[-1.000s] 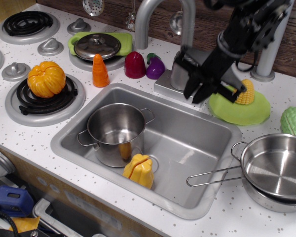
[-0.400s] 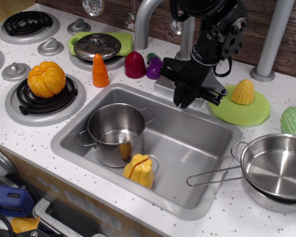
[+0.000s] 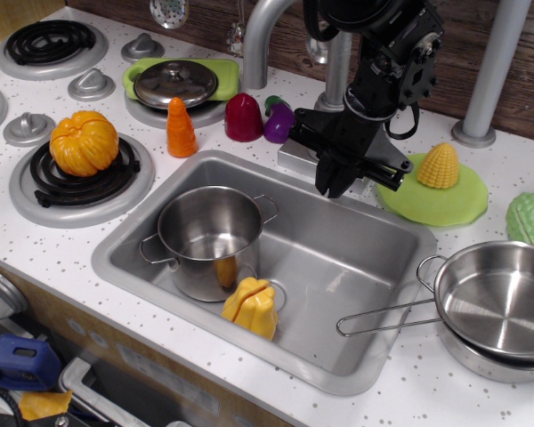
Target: Turn lever vertical to front
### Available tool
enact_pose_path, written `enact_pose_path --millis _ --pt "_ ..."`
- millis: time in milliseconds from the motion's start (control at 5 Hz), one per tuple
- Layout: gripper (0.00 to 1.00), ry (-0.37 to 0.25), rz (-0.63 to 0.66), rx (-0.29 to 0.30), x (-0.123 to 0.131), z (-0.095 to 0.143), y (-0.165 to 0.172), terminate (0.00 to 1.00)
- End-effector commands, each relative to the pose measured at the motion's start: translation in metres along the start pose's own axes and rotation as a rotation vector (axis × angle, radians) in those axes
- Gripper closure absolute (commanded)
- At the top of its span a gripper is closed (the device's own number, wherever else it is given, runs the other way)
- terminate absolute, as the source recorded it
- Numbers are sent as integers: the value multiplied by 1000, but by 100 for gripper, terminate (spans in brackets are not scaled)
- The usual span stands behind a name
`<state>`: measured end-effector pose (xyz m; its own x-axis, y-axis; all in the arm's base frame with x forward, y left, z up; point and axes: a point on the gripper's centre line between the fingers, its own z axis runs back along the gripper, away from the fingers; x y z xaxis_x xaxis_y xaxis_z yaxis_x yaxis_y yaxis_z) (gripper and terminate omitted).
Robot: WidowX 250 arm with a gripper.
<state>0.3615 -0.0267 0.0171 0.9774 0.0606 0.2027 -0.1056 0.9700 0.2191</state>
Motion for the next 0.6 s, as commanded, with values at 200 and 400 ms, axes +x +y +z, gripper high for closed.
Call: enact_pose_path --millis 200,400 --pt "100 22 29 -48 -1 -10 -20 0" --pt "100 63 41 -67 -6 -4 -25 100"
